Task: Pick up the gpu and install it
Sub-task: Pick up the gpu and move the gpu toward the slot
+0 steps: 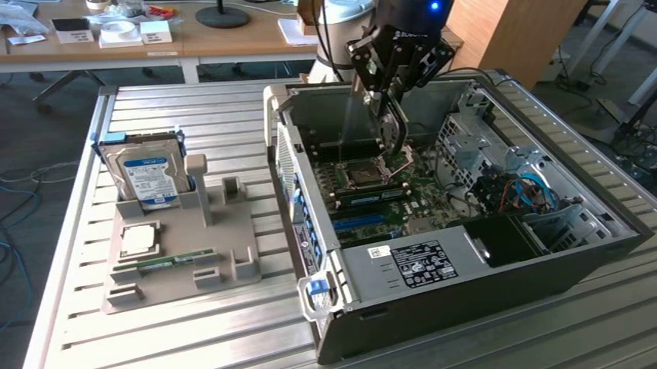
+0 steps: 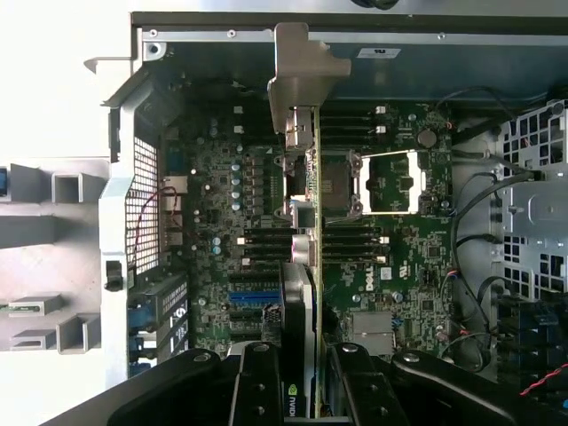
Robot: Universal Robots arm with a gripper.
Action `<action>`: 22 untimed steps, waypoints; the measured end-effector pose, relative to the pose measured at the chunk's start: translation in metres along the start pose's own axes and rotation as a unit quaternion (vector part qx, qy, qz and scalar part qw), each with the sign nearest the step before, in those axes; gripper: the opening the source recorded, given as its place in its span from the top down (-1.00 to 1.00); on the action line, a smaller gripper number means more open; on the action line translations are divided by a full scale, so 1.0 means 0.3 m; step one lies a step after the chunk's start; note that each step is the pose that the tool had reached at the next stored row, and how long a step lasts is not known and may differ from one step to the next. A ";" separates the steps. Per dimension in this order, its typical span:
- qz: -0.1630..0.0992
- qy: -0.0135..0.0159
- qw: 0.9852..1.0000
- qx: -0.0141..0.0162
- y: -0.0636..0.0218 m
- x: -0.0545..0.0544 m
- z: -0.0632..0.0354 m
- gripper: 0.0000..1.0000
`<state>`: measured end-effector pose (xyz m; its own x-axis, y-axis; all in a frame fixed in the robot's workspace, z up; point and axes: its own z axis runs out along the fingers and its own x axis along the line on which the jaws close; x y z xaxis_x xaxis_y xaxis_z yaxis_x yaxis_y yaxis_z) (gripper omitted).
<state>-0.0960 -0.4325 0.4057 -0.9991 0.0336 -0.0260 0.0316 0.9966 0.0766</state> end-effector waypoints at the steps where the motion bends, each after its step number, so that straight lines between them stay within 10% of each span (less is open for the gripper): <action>1: 0.000 0.000 1.000 0.000 0.000 -0.002 0.000 0.47; 22: 0.000 0.000 1.000 0.000 0.006 -0.093 0.004 0.47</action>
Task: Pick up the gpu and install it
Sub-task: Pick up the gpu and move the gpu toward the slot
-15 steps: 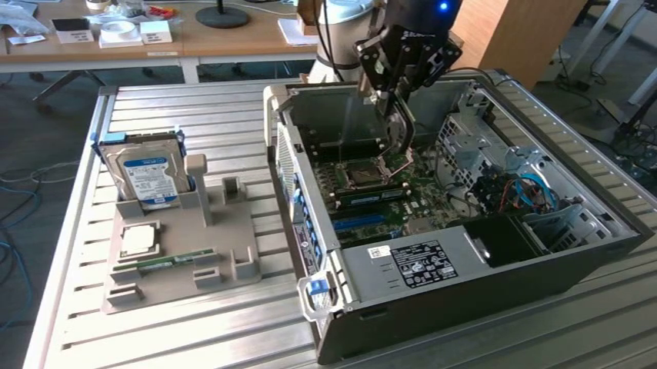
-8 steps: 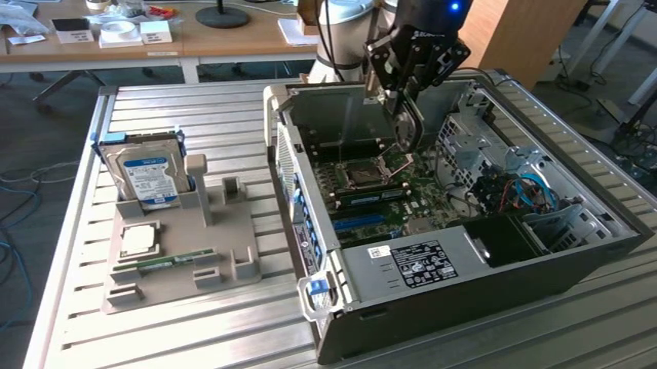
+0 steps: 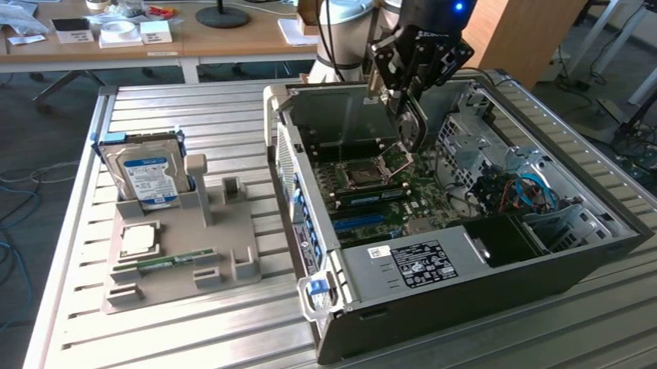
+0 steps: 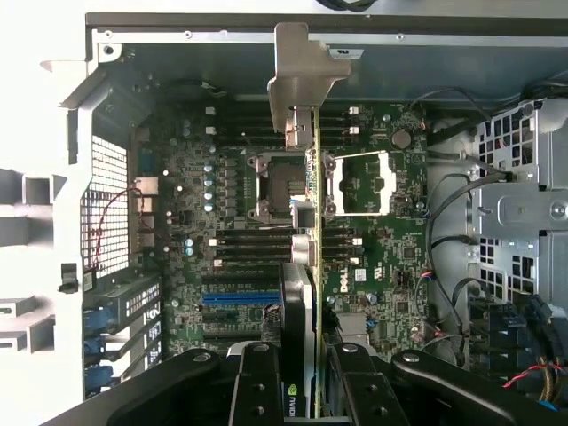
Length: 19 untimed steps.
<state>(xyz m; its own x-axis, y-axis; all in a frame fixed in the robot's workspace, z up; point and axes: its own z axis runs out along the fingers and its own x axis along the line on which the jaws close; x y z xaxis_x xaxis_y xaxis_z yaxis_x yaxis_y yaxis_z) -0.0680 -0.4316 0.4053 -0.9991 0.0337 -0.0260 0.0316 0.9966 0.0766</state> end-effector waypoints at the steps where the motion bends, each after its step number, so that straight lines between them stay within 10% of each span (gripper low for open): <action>1: 0.000 0.000 1.000 0.000 0.000 0.000 0.000 0.47; 19: 0.000 0.000 1.000 0.000 0.001 -0.018 0.001 0.47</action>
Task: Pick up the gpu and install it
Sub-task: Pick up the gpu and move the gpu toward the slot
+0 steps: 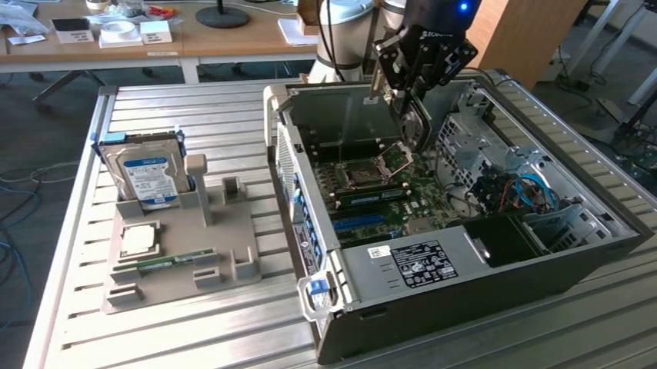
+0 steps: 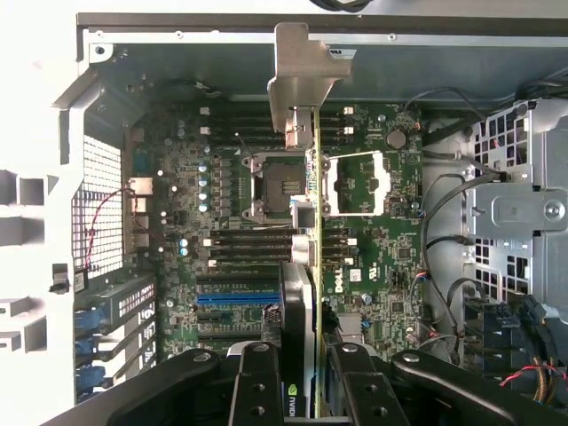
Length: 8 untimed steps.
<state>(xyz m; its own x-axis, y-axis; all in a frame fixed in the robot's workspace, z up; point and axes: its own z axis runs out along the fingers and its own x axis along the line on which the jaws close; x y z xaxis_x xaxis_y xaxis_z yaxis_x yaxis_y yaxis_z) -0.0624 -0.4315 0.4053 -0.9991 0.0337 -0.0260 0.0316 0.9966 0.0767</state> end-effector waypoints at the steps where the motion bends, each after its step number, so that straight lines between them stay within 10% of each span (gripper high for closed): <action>1: 0.000 0.000 1.000 0.000 0.000 0.000 0.000 0.47; 8: 0.000 0.000 1.000 0.000 0.002 -0.031 0.001 0.47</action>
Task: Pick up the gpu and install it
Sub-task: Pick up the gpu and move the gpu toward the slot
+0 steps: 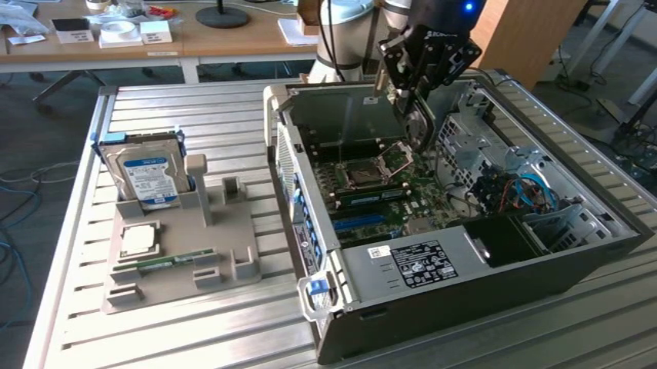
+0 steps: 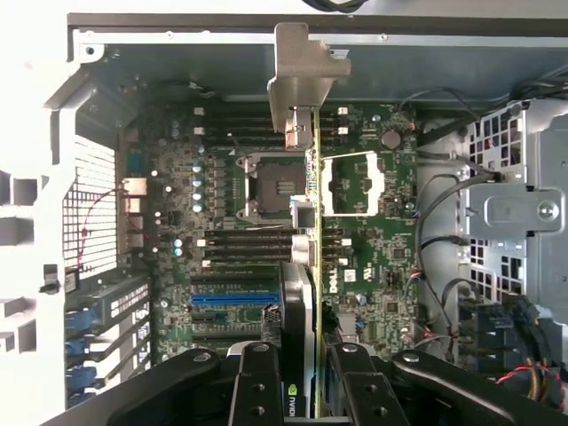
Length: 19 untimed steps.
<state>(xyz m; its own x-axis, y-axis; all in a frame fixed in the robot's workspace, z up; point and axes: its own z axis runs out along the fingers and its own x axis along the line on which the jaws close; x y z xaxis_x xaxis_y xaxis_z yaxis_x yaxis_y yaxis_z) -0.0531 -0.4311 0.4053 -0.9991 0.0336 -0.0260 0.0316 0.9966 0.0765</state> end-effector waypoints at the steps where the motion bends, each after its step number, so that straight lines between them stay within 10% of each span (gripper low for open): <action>1: 0.000 0.000 1.000 0.000 0.001 -0.009 0.000 0.47; 19: 0.000 0.000 1.000 0.000 0.002 -0.030 0.001 0.47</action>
<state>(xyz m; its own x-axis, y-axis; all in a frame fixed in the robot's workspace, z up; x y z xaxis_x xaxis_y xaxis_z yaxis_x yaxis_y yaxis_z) -0.0443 -0.4307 0.4052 -0.9991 0.0336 -0.0260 0.0315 0.9966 0.0766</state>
